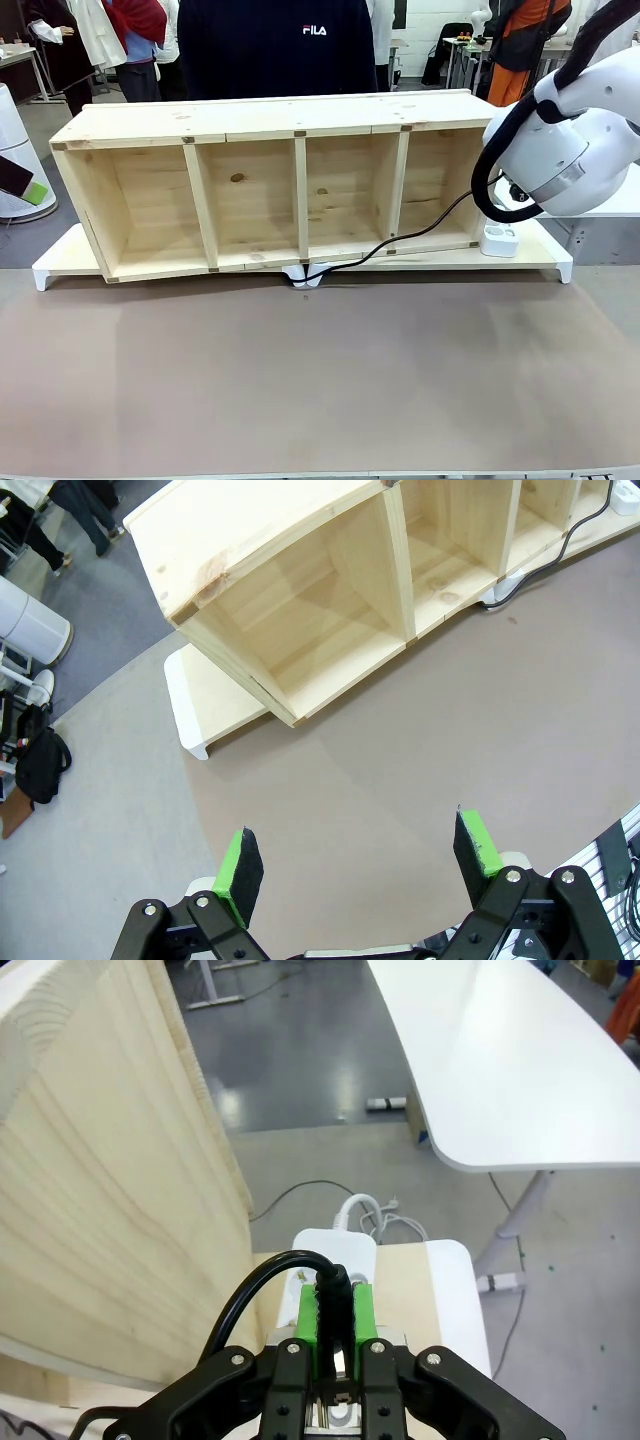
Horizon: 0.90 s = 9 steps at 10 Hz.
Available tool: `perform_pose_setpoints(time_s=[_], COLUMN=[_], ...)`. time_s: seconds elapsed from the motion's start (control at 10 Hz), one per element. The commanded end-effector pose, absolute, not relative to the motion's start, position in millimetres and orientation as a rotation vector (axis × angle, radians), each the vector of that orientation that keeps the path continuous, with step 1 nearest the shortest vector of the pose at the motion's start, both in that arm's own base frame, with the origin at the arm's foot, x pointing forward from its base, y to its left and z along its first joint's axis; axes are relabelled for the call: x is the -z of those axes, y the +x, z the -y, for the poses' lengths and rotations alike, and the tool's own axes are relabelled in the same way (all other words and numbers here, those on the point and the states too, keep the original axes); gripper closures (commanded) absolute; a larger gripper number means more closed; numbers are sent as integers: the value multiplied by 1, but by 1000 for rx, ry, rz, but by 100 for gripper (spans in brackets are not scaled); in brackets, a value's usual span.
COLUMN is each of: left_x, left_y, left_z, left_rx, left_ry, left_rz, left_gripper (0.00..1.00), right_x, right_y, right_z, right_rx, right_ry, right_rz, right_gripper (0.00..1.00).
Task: Perform cable management.
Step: Pull the grasped Power Cable to the location of the Power Strip.
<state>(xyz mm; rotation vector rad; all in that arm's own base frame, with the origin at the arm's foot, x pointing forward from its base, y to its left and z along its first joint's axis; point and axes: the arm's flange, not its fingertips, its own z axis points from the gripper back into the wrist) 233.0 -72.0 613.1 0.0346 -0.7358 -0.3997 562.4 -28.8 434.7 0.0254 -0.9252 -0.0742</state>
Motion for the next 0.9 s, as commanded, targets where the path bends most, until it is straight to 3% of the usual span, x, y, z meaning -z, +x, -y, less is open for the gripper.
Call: perform_pose_setpoints(time_s=[0.0,0.8], left_x=[-613,-613], left_y=[233,233], left_z=[72,72], left_rx=[398,398], left_ry=[28,28], left_rz=[736,736], left_gripper=[0,0], right_x=[-428,-431], right_y=[563,563], right_z=[47,46], right_rx=[75,99], right_ry=[17,20], right_rz=[927,912], right_gripper=[84,84])
